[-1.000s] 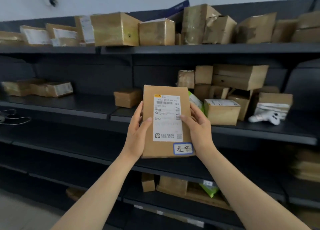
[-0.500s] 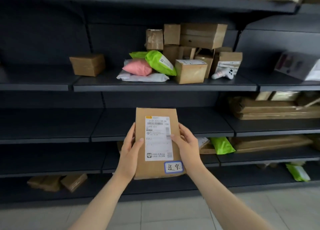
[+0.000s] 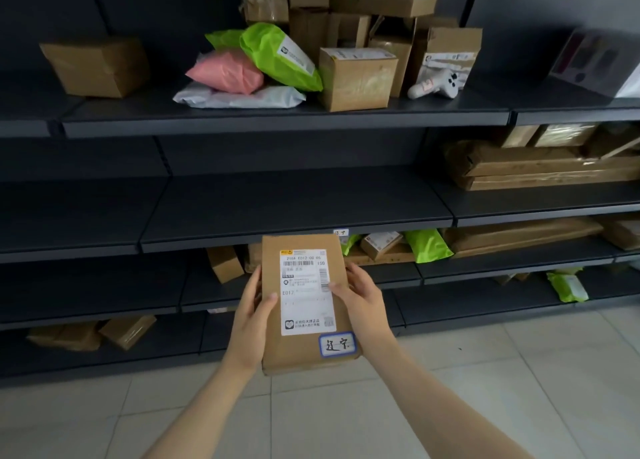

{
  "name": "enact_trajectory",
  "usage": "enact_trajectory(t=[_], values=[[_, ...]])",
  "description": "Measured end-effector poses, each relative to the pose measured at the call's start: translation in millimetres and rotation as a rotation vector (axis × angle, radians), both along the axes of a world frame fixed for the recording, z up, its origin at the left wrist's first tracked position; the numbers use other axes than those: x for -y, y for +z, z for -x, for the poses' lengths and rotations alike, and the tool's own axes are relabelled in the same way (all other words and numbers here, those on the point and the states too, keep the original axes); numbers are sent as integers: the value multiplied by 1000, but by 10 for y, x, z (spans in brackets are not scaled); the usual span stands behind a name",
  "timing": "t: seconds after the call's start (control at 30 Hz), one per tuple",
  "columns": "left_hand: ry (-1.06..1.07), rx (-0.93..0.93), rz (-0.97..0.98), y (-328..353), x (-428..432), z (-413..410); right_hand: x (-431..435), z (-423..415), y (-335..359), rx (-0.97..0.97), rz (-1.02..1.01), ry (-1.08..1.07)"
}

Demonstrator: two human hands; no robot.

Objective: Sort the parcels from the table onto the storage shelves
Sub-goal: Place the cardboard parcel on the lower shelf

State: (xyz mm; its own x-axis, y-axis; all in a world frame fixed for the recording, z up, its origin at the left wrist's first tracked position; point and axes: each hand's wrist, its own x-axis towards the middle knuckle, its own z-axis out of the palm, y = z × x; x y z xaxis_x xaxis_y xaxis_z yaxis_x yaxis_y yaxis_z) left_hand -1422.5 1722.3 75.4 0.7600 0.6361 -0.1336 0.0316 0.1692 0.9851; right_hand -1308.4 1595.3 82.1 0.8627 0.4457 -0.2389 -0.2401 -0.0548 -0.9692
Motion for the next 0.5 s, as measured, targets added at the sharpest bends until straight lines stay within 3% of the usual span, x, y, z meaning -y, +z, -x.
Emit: enact_trajectory(t=[0.27,0.5], values=[[51,26,48,133,51,-572,53,-588,124,-26,-45,41],[121,11,-32,319,-359,-1149,-309,-1112,338,-74,-99,125]])
